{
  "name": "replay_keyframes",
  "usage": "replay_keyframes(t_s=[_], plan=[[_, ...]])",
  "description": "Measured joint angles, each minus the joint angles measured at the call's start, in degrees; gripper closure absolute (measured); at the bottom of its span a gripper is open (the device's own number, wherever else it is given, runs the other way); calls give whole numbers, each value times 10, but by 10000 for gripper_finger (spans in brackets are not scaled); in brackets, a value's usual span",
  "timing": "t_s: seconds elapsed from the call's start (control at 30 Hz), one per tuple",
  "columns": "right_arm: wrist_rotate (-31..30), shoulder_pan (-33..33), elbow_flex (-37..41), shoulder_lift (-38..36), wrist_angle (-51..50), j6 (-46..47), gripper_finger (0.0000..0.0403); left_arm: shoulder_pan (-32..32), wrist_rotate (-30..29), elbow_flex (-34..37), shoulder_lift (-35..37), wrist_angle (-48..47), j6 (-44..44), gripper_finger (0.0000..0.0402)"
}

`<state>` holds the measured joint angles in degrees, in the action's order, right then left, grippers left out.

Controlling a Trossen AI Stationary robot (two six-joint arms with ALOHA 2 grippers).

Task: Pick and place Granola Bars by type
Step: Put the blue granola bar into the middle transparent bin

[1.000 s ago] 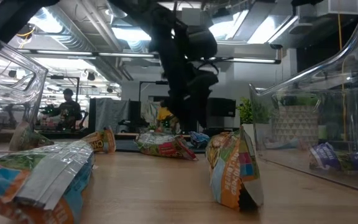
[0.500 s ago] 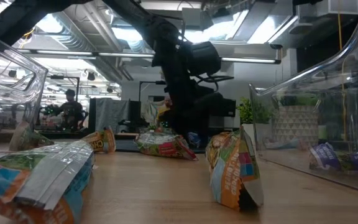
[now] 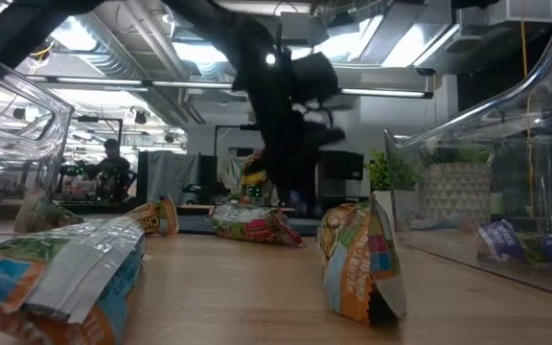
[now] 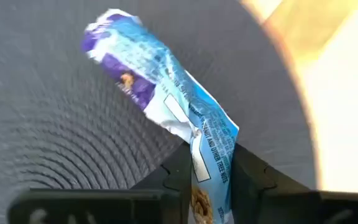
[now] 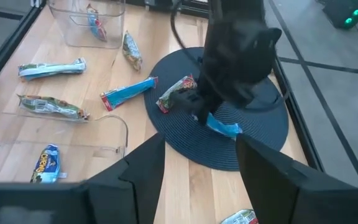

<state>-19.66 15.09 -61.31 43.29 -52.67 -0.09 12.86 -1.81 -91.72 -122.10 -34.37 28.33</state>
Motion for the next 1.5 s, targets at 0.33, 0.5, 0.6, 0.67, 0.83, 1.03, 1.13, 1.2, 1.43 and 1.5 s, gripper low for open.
replay_keyframes(t_s=[0.33, 0.5, 0.6, 0.67, 0.83, 1.03, 1.13, 1.2, 1.43, 1.5], plan=[[-17, 0, 77, -46, 33, 59, 205, -8, -55, -1, 153, 15, -41, 342], [-14, 0, 142, -77, 139, 82, 205, -32, -88, -1, 235, 58, -89, 341], [-11, 0, 173, -87, 241, 89, 205, -50, -108, -1, 271, 91, -131, 341], [-10, 0, 185, -87, 303, 87, 205, -64, -121, -1, 286, 119, -159, 341], [3, -32, 187, -73, 412, 69, 204, -89, -140, -1, 299, 161, -197, 341], [95, -110, 187, -60, 464, 85, 157, -105, -142, -1, 299, 193, -222, 341], [140, -149, 187, -45, 493, 88, 115, -111, -142, -1, 299, 198, -230, 341], [169, -173, 187, -32, 534, 89, 93, -117, -141, -1, 299, 202, -242, 341], [277, -240, 187, 39, 675, 119, 73, -140, -105, -1, 299, 209, -309, 341], [307, -256, 187, 62, 700, 139, 76, -146, -107, -1, 299, 214, -311, 341]])
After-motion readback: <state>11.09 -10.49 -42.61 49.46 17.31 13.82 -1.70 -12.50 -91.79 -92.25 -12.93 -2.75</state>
